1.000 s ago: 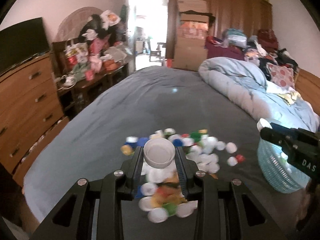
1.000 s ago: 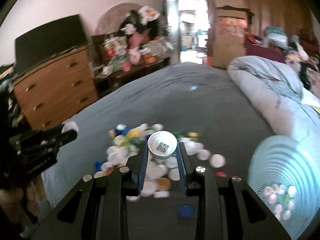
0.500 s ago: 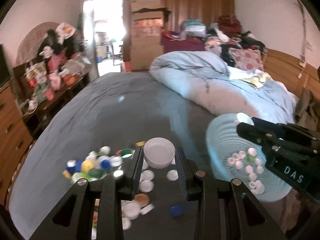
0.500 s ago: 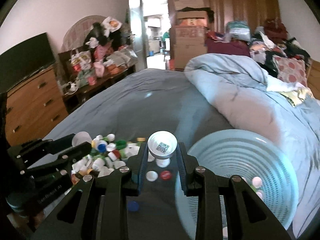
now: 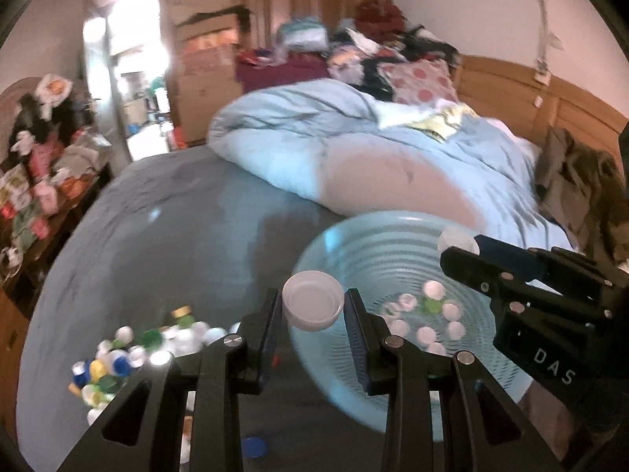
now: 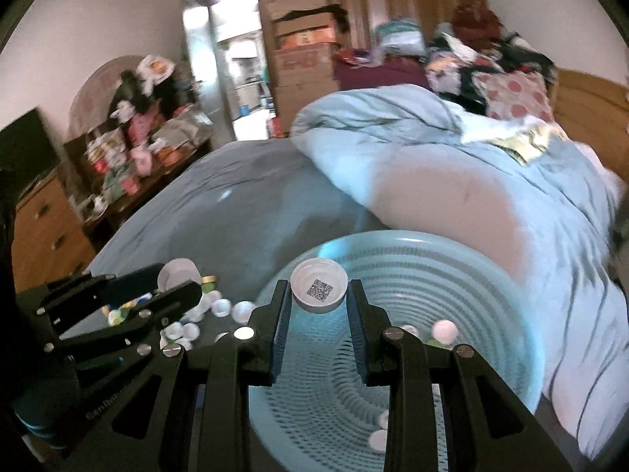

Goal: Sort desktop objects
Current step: 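Open both grippers over the teal basket to drop the caps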

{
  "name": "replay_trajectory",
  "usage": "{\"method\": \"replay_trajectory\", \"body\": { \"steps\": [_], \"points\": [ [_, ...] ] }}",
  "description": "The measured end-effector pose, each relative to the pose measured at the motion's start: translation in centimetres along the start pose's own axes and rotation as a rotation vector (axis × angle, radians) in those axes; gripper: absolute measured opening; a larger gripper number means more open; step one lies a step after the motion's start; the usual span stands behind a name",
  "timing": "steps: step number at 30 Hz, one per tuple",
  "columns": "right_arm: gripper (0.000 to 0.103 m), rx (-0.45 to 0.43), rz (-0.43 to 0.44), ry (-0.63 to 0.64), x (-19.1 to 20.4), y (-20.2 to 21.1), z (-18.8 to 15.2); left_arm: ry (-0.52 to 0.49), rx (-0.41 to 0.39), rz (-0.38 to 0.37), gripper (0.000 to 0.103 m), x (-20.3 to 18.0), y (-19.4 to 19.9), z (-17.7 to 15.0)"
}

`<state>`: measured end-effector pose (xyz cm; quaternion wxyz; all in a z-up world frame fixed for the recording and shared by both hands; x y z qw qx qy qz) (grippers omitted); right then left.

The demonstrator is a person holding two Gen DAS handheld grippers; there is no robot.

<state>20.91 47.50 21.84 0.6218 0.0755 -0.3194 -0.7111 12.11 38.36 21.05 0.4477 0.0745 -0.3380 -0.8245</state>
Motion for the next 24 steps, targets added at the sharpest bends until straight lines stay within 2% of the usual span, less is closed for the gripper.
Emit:
{"method": "replay_trajectory", "body": {
  "steps": [3,5,9,18,20,21,22,23,24],
  "points": [
    [0.025,-0.001,-0.016,-0.054,-2.0,0.4,-0.3,-0.051,0.042,-0.049,0.034,-2.7,-1.1,0.9],
    [0.025,0.006,-0.007,-0.098,-3.2,0.3,-0.6,-0.08,0.11,-0.096,0.034,-4.4,-2.4,1.3],
    [0.025,0.014,-0.009,-0.146,-4.6,0.4,-1.2,-0.121,0.221,-0.13,0.034,-6.4,-5.1,1.1],
    [0.025,0.016,-0.023,-0.171,-5.6,0.6,-1.5,-0.14,0.237,-0.146,0.035,-7.4,-5.7,1.1],
    [0.028,0.005,-0.061,-0.162,-5.8,0.7,-1.4,-0.164,0.23,-0.138,0.067,-7.5,-5.7,0.9],
    [0.042,-0.007,-0.088,-0.164,-6.0,0.9,-1.4,-0.169,0.204,-0.106,0.093,-7.3,-5.6,1.0],
    [0.049,-0.016,-0.09,-0.169,-6.2,1.1,-1.4,-0.164,0.181,-0.088,0.102,-7.0,-5.3,1.0],
    [0.055,-0.026,-0.088,-0.171,-6.2,1.3,-1.3,-0.156,0.166,-0.081,0.102,-6.8,-5.1,1.1],
    [0.055,-0.033,-0.087,-0.169,-6.1,1.5,-1.2,-0.147,0.166,-0.082,0.102,-6.5,-5.0,1.1]
  ]
}}
Point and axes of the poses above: each gripper's, at about its wrist camera, not at the fingertips, and y roughly against the way its jaws point, x to its left, z to its top, the point moved 1 cm from there along -y, roughly the way its jaws point, and after that the axes turned 15 degrees about z, right-handed, at the moved point
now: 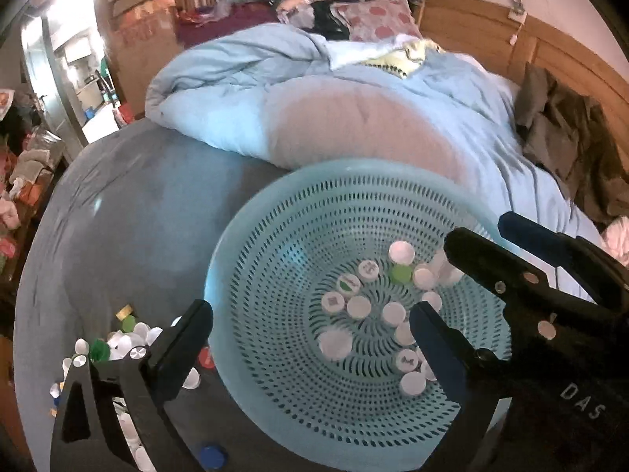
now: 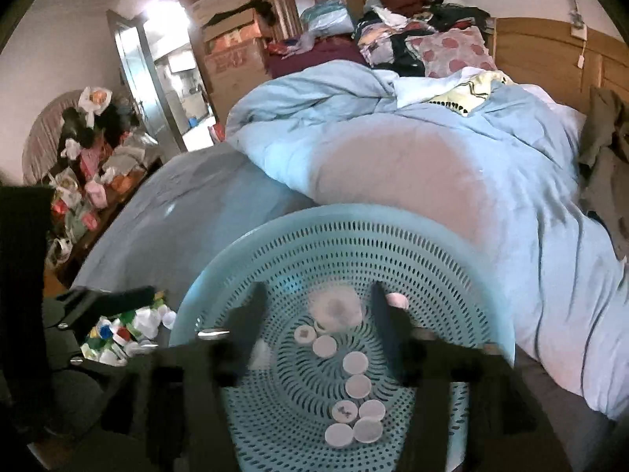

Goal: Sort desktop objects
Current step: 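Open both grippers over the teal basket to drop the caps, then move both grippers back from the basket to the cap pile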

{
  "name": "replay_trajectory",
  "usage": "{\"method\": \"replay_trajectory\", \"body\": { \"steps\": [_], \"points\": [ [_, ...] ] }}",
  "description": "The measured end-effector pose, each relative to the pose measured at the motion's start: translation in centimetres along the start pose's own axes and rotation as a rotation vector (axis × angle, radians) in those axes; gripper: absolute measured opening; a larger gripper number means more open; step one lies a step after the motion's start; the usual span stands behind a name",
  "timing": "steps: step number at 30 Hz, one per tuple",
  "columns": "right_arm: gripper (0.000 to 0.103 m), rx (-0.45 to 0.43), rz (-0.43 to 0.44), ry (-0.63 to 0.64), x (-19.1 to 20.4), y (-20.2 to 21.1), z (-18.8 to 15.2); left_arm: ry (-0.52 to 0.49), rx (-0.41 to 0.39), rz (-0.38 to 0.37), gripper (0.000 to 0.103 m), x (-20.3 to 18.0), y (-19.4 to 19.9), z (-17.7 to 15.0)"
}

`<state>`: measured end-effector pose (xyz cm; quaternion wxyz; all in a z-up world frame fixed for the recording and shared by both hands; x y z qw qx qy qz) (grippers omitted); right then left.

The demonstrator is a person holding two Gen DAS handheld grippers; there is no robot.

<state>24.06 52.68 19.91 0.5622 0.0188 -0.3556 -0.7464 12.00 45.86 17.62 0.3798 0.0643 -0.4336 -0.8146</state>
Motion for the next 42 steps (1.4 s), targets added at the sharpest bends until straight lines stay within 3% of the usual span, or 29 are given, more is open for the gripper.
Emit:
{"method": "replay_trajectory", "body": {
  "steps": [8,12,16,19,21,24,26,29,32,34,37,39,42],
  "points": [
    [0.055,0.0,0.012,0.019,0.5,-0.5,0.2,0.056,-0.003,-0.026,0.102,2.6,0.5,-1.2],
    [0.055,-0.025,0.103,0.078,2.8,-0.5,0.0,0.152,-0.056,-0.002,0.102,8.1,2.0,-4.1],
    [0.059,0.0,0.229,0.165,7.7,-1.7,-1.5,0.355,-0.113,0.129,0.102,19.0,4.3,-10.8],
    [0.07,0.041,0.342,0.264,13.1,-3.2,-3.8,0.514,-0.101,0.289,0.102,27.9,5.5,-17.7],
    [0.072,0.093,0.439,0.343,17.1,-4.4,-6.0,0.614,-0.04,0.377,0.102,33.3,5.6,-23.2],
    [0.072,0.183,0.552,0.439,22.3,-6.4,-9.7,0.702,0.047,0.441,0.102,37.9,5.5,-30.0],
    [0.072,0.223,0.595,0.45,24.3,-7.5,-11.6,0.703,0.086,0.417,0.101,38.6,5.1,-33.2],
    [0.072,0.253,0.638,0.449,26.1,-8.8,-13.9,0.586,0.106,0.37,0.098,35.8,3.8,-35.1],
    [0.072,0.284,0.647,0.495,27.6,-9.7,-16.6,0.466,0.1,0.282,0.094,31.8,2.5,-35.2],
    [0.072,0.289,0.636,0.498,27.6,-9.9,-17.9,0.396,0.106,0.256,0.086,29.8,1.5,-34.8],
    [0.072,0.298,0.608,0.473,27.0,-10.5,-18.8,0.383,0.102,0.172,0.083,28.0,0.0,-33.7],
    [0.072,0.307,0.585,0.461,26.4,-10.8,-19.1,0.378,0.102,0.201,0.084,27.6,-1.4,-32.7],
    [0.072,0.312,0.565,0.454,25.8,-10.9,-19.3,0.414,0.166,0.327,0.085,29.6,-3.2,-32.8]
  ]
}}
Point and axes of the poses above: each gripper's, at about its wrist camera, not at the fingertips, and y roughly against the way its jaws point, x to its left, z to its top, the point moved 1 cm from there along -y, roughly the way its jaws point, and after that the axes turned 15 degrees about z, right-handed, at the moved point
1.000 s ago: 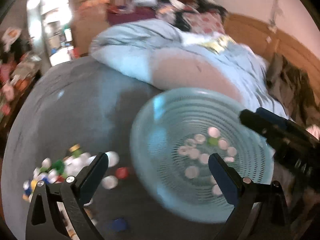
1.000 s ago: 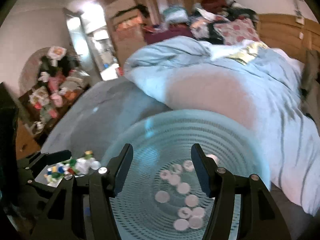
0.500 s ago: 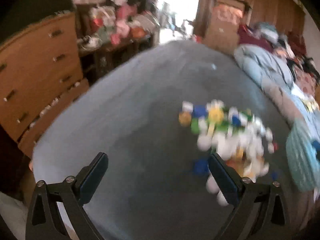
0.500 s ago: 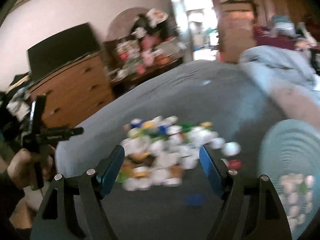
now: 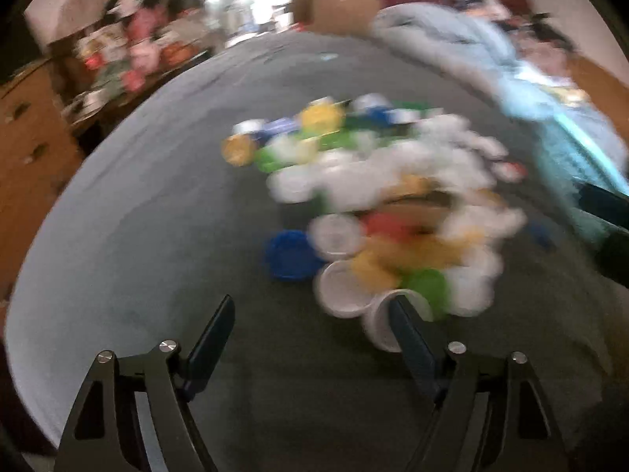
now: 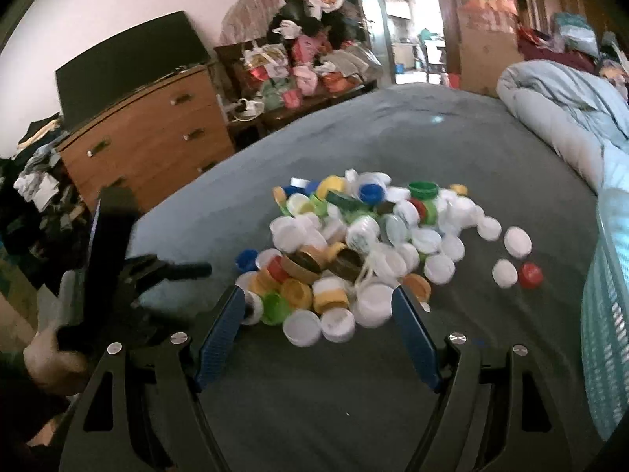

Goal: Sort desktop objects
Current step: 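Move both grippers back from the basket to the cap pile, then grasp a white cap with the left gripper while the right grasps another white cap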

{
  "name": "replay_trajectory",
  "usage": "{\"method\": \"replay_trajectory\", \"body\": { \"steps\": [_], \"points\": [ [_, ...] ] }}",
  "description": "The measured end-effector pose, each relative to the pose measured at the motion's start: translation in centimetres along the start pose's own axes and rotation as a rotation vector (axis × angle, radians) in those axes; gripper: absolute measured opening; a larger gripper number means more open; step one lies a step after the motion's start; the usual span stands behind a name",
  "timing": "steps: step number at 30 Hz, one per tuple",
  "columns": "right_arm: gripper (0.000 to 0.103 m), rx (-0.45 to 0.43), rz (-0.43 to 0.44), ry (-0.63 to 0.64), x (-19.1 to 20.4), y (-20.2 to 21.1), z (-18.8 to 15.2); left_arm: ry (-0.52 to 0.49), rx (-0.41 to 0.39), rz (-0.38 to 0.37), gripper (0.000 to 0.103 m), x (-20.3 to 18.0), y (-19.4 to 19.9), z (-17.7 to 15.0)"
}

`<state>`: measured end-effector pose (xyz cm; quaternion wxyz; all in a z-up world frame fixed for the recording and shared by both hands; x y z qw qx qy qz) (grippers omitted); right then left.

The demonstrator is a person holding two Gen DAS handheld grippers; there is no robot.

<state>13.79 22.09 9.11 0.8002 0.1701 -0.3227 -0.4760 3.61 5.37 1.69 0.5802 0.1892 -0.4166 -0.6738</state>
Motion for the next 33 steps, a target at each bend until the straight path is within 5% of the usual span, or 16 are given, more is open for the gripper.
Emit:
{"method": "replay_trajectory", "body": {
  "steps": [4,6,14,25,27,28,30,33],
  "points": [
    [0.072,-0.02,0.003,0.053,1.1,0.7,0.1,0.171,-0.011,0.166,0.087,5.7,0.5,-0.8],
    [0.072,-0.026,0.019,0.072,1.6,0.6,0.2,0.234,-0.011,0.085,0.087,7.8,0.9,-1.6],
    [0.072,0.012,0.032,0.085,2.0,-0.4,-0.8,0.098,-0.031,-0.107,0.087,4.7,2.2,-1.8],
    [0.072,-0.007,0.018,0.074,1.2,0.2,-0.9,0.133,-0.017,-0.053,0.087,4.8,-0.9,-1.0],
    [0.072,-0.012,0.004,0.075,0.9,0.4,-0.9,0.119,-0.011,-0.032,0.079,4.5,-1.5,-0.9],
    [0.072,-0.01,-0.013,0.069,0.5,0.6,-1.0,0.107,-0.016,-0.009,0.058,4.4,-1.7,-0.8],
    [0.068,0.007,-0.031,0.044,-0.6,0.8,-1.4,0.124,-0.022,0.008,0.034,4.7,-1.8,-0.8],
    [0.065,0.036,-0.066,-0.004,-2.7,0.5,-2.0,0.165,-0.024,-0.024,0.034,5.4,-2.0,-1.1]
  ]
}}
Point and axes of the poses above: each gripper's, at about its wrist camera, not at the fingertips, and y roughly against the way its jaws point, x to its left, z to its top, the point moved 1 cm from there along -y, roughly the way its jaws point, and after that the axes turned 15 degrees about z, right-handed, at the moved point
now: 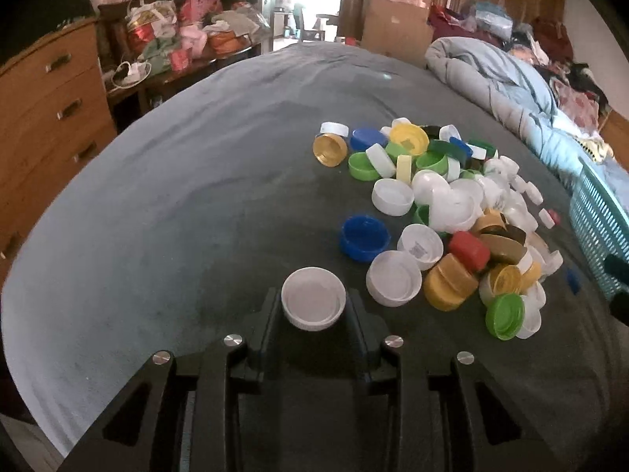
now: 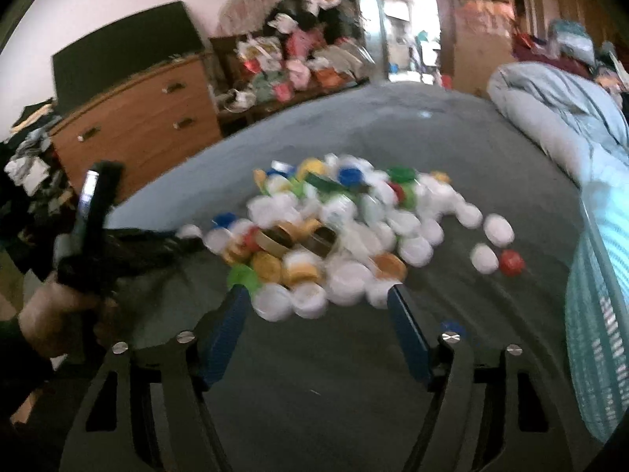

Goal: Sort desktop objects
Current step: 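Grasp a white cap with the left gripper while the right grasps another white cap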

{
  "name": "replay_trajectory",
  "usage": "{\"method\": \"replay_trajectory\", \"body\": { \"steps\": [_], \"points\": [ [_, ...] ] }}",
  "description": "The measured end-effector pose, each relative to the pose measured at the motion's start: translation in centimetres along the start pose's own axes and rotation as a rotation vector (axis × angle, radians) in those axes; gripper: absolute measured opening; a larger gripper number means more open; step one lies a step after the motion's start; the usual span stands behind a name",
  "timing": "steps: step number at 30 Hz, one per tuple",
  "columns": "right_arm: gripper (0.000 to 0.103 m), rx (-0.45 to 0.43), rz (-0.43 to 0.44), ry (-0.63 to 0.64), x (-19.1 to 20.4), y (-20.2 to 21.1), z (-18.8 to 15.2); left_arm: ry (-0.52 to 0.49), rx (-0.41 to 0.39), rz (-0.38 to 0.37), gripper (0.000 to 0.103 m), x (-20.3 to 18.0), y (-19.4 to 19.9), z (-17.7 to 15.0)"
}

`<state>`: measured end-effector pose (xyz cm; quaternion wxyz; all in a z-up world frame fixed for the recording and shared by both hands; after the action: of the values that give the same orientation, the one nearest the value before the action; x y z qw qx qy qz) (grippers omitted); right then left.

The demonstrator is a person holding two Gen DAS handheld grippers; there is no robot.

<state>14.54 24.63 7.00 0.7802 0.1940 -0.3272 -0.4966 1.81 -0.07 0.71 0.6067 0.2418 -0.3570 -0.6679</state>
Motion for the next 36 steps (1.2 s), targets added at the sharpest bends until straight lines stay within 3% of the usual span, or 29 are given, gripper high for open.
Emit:
{"method": "replay_trajectory", "body": {
  "steps": [8,14,15,17,22,26,30,36],
  "points": [
    [0.055,0.084,-0.056,-0.081,-4.8,-3.3,0.1,0.009,0.003,-0.015,0.034,0.2,-0.2,-0.1],
    [0.047,0.115,-0.074,-0.054,-5.5,-5.5,-0.2,0.009,0.003,-0.014,0.035,0.1,-0.3,-0.1],
    [0.041,0.125,-0.076,-0.045,-5.4,-5.8,-0.2,0.007,0.002,-0.011,0.035,0.1,-0.3,-0.1],
    [0.026,0.134,-0.078,-0.021,-4.8,-5.9,-0.1,-0.001,0.0,-0.003,0.035,0.1,-0.3,-0.1],
    [0.025,0.106,-0.091,0.018,-2.5,-4.7,0.3,0.017,-0.02,0.009,0.034,0.5,0.3,-0.1],
    [0.025,0.093,-0.022,0.061,2.5,-3.3,0.5,0.064,-0.032,0.011,0.034,1.4,2.2,-0.3],
    [0.025,0.13,0.023,0.081,6.2,-3.8,-0.5,0.021,-0.037,-0.033,0.034,0.6,5.1,-0.9],
    [0.025,0.14,0.044,0.088,7.4,-3.5,-1.3,-0.044,-0.018,-0.067,0.034,-1.8,7.8,-2.5]
  ]
}}
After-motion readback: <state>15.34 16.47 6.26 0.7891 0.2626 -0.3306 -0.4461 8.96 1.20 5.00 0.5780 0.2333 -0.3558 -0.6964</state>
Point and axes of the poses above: each gripper's, at about its wrist camera, not at the fingertips, and y roughly against the way its jaws point, x to its left, z to its top, the point moved 1 cm from there along -y, roughly the way its jaws point, and after that the axes turned 15 degrees about z, right-handed, at the moved point
